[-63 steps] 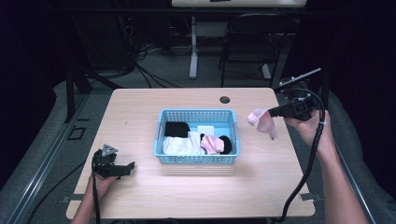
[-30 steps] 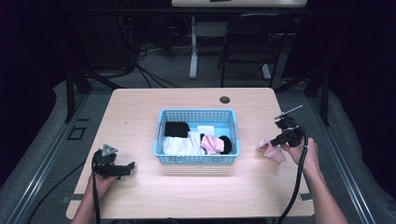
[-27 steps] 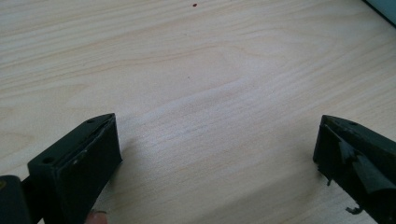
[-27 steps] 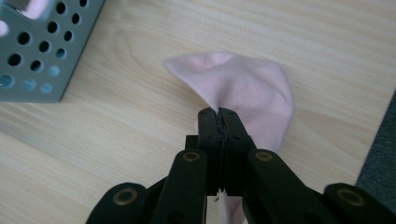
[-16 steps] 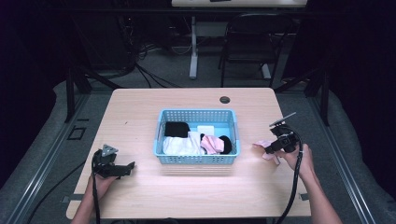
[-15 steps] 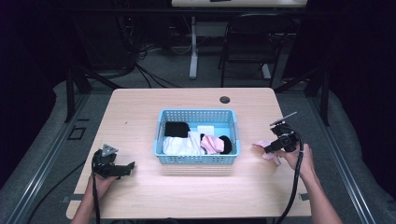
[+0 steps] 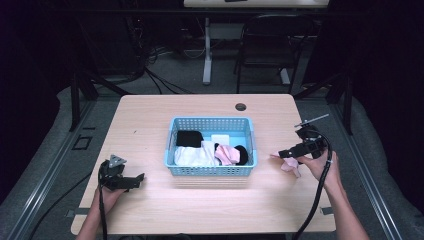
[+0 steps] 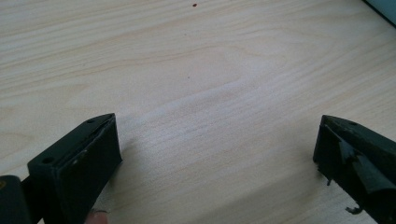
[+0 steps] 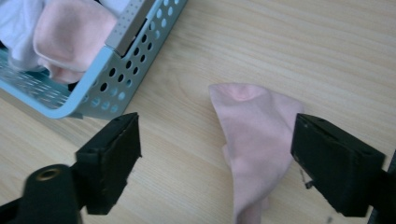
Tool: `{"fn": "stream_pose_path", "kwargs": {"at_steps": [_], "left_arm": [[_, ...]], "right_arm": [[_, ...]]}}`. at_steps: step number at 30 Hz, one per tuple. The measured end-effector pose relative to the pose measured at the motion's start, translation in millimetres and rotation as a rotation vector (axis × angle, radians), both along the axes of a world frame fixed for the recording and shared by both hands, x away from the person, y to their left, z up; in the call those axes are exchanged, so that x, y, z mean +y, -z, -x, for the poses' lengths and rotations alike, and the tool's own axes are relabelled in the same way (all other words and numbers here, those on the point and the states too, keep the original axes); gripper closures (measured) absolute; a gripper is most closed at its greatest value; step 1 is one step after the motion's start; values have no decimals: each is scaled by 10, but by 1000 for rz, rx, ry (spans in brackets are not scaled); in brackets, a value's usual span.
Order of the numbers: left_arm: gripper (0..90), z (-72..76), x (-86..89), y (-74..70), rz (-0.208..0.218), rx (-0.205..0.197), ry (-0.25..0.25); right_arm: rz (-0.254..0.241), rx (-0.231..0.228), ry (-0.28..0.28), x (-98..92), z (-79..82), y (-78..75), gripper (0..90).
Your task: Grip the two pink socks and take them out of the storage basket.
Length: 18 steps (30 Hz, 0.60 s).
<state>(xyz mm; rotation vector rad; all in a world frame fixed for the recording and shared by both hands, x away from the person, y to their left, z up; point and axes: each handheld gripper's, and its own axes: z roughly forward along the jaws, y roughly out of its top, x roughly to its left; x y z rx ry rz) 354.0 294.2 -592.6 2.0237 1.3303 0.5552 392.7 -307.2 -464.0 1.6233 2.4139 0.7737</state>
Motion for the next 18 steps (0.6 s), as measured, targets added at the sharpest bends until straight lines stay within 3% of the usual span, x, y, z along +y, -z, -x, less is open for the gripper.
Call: {"fn": "stream_pose_path", "kwargs": {"at_steps": [4,11,18], "left_arm": [[7,0,0,0,0,0,0],[7,0,0,0,0,0,0],[7,1,0,0,0,0,0]], "right_arm": [[-10,-35,-10,59,31,-71,110],[2,-49,-88,326,63,-224,7],[13,-73,-136,590,71,-328,0]]}}
